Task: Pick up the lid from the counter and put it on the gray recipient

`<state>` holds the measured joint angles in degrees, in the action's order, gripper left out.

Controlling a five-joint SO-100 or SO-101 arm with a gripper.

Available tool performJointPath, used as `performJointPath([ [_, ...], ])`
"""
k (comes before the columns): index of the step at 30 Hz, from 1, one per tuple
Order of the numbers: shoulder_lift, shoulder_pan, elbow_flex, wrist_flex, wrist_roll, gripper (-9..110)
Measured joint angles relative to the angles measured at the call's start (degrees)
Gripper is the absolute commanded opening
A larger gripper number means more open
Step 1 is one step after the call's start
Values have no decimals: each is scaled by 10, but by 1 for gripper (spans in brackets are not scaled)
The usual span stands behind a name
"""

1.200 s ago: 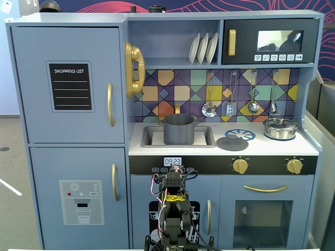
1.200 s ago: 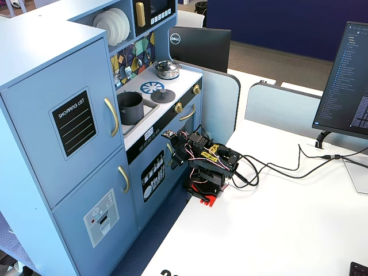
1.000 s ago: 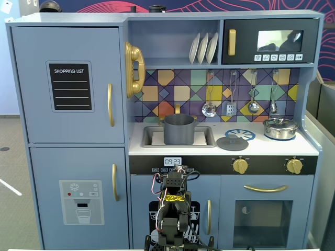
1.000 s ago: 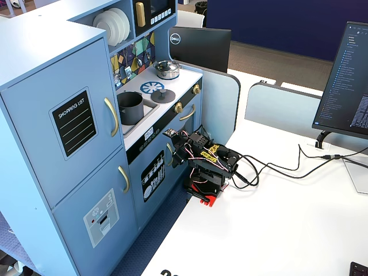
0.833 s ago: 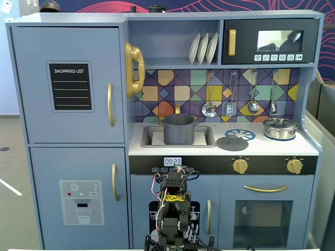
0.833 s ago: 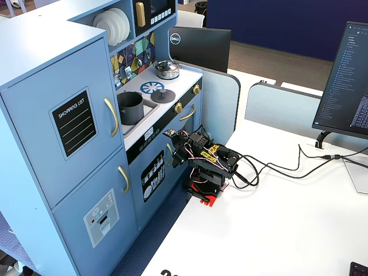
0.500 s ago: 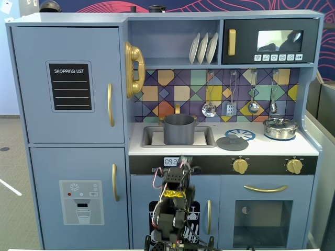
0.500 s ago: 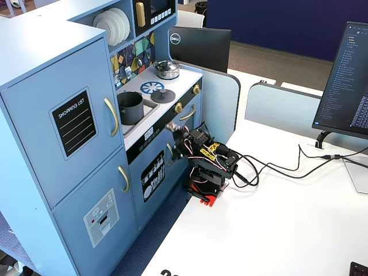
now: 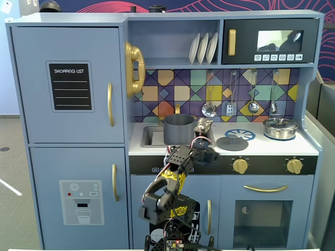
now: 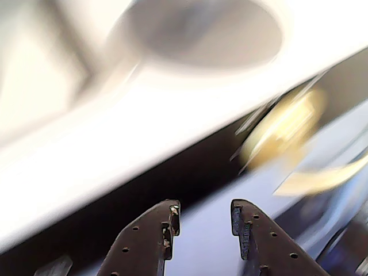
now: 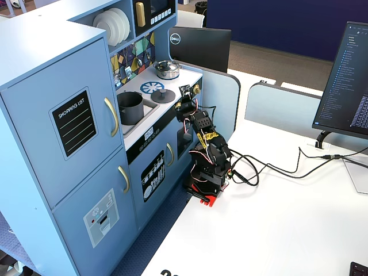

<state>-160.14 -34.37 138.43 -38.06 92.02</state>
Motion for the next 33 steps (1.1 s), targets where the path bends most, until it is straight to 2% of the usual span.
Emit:
performJointPath([
  [8, 40, -33, 7, 192, -22, 24],
  [16, 106, -30, 35, 383, -30, 26],
  [33, 270, -32, -23, 410, -10, 23],
])
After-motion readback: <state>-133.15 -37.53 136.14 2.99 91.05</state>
